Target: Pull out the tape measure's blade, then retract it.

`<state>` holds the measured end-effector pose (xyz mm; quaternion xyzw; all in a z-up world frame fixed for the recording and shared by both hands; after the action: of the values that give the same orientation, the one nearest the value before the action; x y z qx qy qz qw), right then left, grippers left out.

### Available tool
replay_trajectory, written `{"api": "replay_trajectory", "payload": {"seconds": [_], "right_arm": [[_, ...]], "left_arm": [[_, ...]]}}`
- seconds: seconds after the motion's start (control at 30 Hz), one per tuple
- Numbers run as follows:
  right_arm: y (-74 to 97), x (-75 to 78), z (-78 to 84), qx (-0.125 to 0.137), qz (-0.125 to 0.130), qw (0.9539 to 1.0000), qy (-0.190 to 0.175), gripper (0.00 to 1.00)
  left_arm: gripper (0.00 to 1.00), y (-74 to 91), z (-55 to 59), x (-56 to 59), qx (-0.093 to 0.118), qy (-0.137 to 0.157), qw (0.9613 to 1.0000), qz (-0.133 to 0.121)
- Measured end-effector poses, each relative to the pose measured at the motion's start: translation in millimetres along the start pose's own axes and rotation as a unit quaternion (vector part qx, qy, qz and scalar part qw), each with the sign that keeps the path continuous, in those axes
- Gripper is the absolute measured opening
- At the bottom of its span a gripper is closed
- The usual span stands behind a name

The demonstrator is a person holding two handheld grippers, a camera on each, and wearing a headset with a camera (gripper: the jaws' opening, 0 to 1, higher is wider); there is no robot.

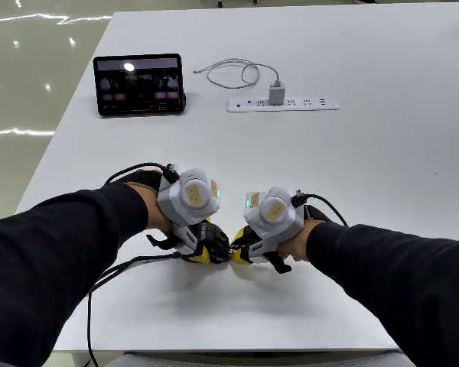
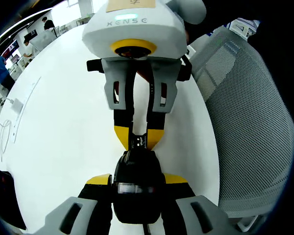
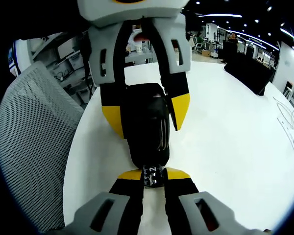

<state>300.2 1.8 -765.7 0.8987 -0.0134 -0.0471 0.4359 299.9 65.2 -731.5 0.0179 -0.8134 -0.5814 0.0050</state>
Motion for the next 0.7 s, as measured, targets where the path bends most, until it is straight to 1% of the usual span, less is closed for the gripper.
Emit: {"api": "replay_trajectory", "payload": {"seconds": [0.07, 0.13, 0.2, 0.23, 0.33, 0.43, 0.57, 0.7], "right_arm": [[-0.1, 0.4, 0.7, 0.006, -0.005, 1.0000, 0.003, 0.11], [0.1, -0.5, 0.2, 0.009, -0.006, 0.9999, 0.005, 0.10], [0.7, -1.6, -0.3, 0.008, 0.002, 0.9999, 0.014, 0.10], [0.7, -2.2, -0.4, 0.007, 0.001, 0.9999, 0.013, 0.10], [2.0, -1.3, 0.5, 0.004, 0.002, 0.9999, 0.012, 0.10], [3.4, -0.9, 2.5, 0.007, 0.003, 0.9999, 0.009, 0.10], [3.7, -2.2, 2.5, 0.005, 0.008, 0.9999, 0.011, 0.10], [3.8, -1.9, 2.7, 0.002, 0.012, 0.9998, 0.018, 0.10]], "left_arm": [[0.34, -0.1, 0.0, -1.6, -0.002, 0.006, 1.0000, 0.001], [0.33, -0.8, -0.1, -2.1, -0.003, 0.004, 1.0000, 0.001], [0.33, -1.9, 0.1, -3.7, -0.004, 0.005, 1.0000, 0.000], [0.33, -1.8, 0.7, -3.7, -0.004, 0.010, 0.9999, 0.000], [0.33, -1.6, 0.5, -2.6, -0.001, 0.009, 1.0000, -0.002], [0.33, -1.8, 0.5, -2.7, 0.000, 0.010, 0.9999, -0.004], [0.33, -2.8, 0.3, -2.6, -0.003, 0.009, 0.9999, -0.007], [0.33, -3.6, 0.0, -2.0, -0.013, 0.007, 0.9998, -0.013]]}}
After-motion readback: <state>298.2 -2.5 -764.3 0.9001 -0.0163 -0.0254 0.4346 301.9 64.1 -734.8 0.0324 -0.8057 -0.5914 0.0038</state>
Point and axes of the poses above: the centre of the closed fingertips' face, and the gripper's own axes: y roughly backward along the fingers, x roughly to its right, z roughly out of its underside, the point moved 4 cm from there along y, roughly backward along the fingers, and after that the axes turned 5 degrees about -x, right-handed, at the moved point
